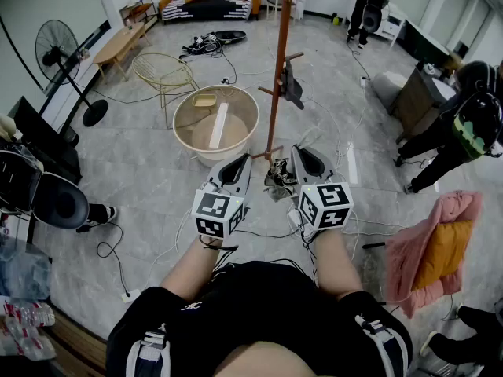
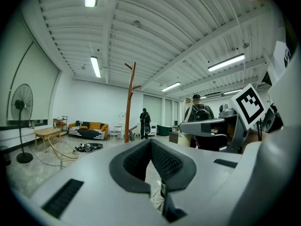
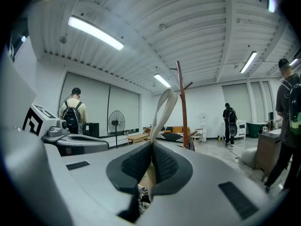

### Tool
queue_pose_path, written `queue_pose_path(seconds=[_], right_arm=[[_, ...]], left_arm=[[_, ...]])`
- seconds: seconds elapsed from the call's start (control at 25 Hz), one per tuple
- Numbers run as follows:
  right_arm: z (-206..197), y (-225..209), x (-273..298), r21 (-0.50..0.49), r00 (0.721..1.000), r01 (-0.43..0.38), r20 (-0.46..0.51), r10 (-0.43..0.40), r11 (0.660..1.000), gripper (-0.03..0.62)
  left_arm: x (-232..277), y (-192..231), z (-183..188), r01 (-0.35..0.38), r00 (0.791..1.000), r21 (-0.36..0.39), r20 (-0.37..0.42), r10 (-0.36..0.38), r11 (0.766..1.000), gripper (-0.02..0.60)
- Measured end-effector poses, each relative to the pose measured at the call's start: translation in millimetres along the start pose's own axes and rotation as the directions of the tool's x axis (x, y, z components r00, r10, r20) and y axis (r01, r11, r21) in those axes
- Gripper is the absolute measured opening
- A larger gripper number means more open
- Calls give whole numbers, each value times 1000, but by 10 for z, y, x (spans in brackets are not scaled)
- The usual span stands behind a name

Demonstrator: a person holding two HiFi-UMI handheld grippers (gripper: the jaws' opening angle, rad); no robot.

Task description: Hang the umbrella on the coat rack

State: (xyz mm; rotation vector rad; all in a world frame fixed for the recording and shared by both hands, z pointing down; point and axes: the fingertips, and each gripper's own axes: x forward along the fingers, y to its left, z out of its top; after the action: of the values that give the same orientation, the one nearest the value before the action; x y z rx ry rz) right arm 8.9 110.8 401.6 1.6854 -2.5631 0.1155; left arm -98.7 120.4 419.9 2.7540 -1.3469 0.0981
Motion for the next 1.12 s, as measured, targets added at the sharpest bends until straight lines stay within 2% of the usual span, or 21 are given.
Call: queue_pose_path(seconds=[0.16,0.52,0.92,1.12], right_arm=[[-54,-39,2,20,1000,21,-20,-20,1000,20],[-202,31,49,43,1000,4,-23,-3,999,20],[-28,-150,326,38,999,26,19,-27,999,18],[132,-20,787,57,999,15,36,-17,998,18]], left_arm=[[-14,11,-44,-2,1000,-2,-11,2,1000,17],[-19,174,-183,9,1000,-9,-15,-10,1000,17],[232,409,-292,65,998,-13,-20,-65,998,17],[336,916,-251,71,997,-11,-26,-71,997,17]])
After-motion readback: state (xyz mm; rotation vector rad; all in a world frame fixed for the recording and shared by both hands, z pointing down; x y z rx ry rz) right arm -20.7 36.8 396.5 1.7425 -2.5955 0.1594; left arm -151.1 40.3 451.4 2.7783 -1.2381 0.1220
